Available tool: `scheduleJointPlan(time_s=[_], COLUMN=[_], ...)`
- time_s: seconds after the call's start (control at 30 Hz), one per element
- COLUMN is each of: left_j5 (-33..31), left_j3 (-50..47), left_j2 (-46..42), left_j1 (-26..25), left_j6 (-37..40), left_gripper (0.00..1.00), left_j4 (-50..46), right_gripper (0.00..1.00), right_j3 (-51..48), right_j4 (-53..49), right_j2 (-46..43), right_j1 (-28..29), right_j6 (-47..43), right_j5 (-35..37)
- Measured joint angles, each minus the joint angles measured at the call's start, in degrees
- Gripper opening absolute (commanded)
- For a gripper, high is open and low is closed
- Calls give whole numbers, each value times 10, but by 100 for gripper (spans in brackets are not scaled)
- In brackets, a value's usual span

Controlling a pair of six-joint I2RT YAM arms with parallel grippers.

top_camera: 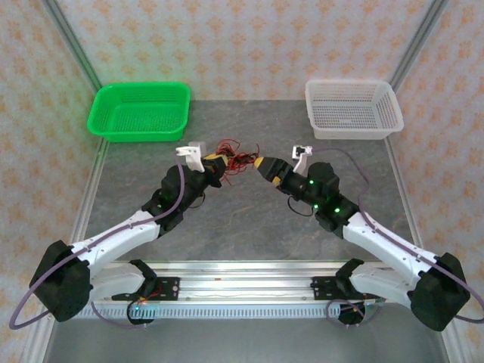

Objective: Untangle the cables

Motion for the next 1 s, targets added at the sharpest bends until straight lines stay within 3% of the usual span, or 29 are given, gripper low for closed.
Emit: scheduleJointPlan(time_s=[0.3,0.67,0.9,1.0], left_j5=[-28,-40,-40,-39], left_j3=[0,0,0,0], left_j2=[1,-28,-80,-96], left_j1=[-24,-37,-38,-38], left_j6=[17,30,30,29], left_gripper=[0,0,0,0], left_j4=[-9,-32,-64,-80], right_gripper=[81,66,16,2], right_j3=[14,63,67,69], right_j4=[43,48,68,75], right_j2=[93,162,184,184], right_j1=[37,47,47,49], right_j6=[105,123,125,118], right_j5=[48,77,76,75])
